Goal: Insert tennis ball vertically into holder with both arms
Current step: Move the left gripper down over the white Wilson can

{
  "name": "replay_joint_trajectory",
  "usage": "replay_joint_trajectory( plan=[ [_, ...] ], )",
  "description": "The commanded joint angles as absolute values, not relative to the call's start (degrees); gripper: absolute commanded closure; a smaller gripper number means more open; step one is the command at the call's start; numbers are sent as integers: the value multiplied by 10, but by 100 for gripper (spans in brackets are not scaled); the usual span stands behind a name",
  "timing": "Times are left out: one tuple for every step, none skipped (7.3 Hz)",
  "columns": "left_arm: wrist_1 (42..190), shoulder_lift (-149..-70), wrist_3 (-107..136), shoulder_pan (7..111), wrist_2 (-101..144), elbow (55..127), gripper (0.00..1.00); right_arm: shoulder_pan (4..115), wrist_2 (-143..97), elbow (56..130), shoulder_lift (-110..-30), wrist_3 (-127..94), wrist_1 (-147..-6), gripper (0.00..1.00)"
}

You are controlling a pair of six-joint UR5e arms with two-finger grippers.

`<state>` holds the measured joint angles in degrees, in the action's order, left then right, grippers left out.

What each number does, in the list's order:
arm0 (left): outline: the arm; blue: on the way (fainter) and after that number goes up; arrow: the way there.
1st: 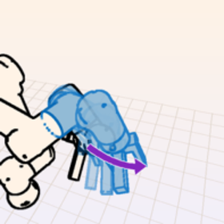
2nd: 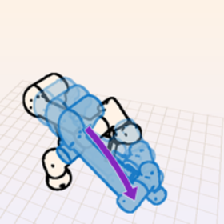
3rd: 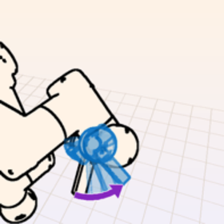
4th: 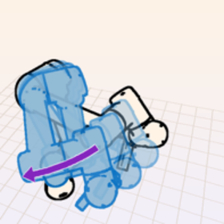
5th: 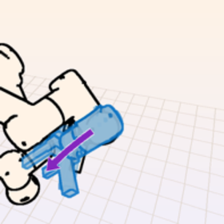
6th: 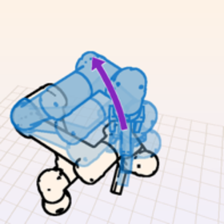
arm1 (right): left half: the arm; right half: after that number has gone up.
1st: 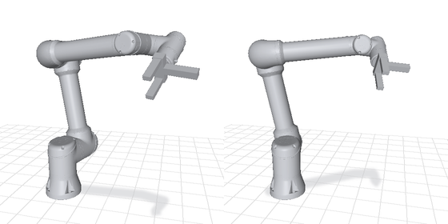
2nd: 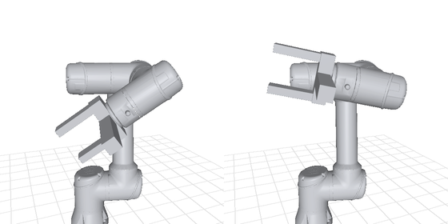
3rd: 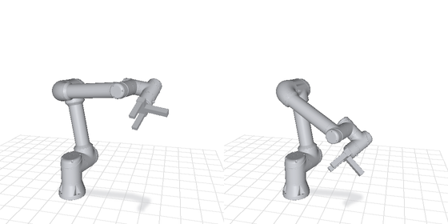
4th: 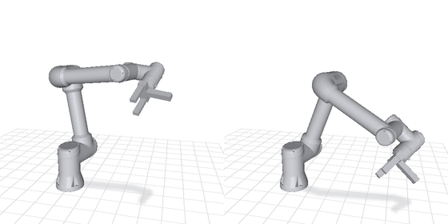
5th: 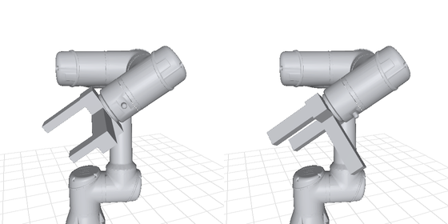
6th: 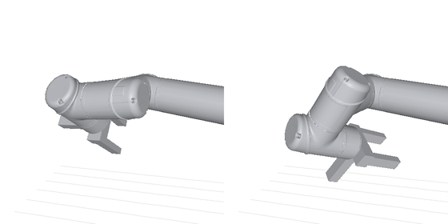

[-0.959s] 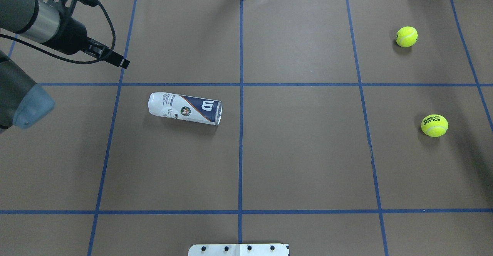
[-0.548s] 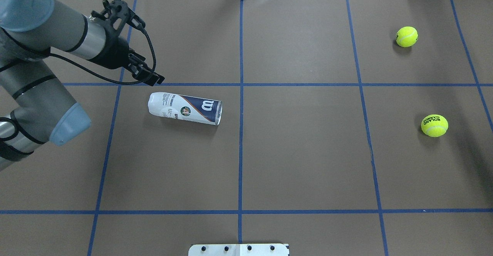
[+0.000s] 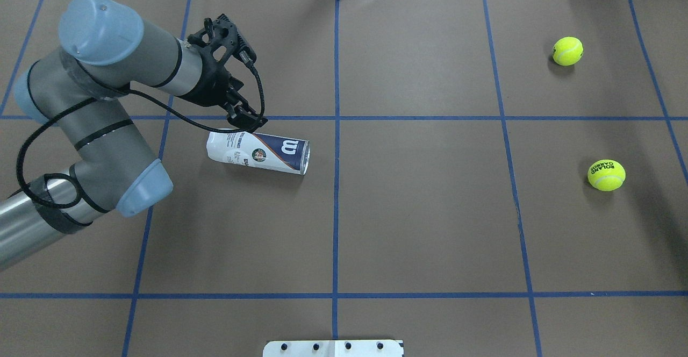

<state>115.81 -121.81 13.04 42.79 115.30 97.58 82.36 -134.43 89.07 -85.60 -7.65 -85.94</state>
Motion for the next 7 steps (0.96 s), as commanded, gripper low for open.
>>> replay_joint_trajectory(
  plan=[
    [1157,-1242,95,401,1114,967,1,824,-1346,890,-857,-76,-859,1],
    [1131,-1246,22,399,1116,969,1,824,-1346,894,-861,-76,-858,1],
    [1085,-1265,-37,384,1117,968,1,824,-1346,895,-863,-76,-859,1],
    [1035,-1288,-67,375,1116,968,1,824,-1346,894,-866,-76,-858,1],
    [990,-1302,-107,365,1115,964,1,824,-1346,895,-867,-76,-859,1],
    [931,-1317,-149,351,1112,962,1,824,-1346,896,-872,-76,-857,1],
    [903,-1333,-180,350,1111,955,1,824,-1346,896,-874,-76,-857,1]
  ],
)
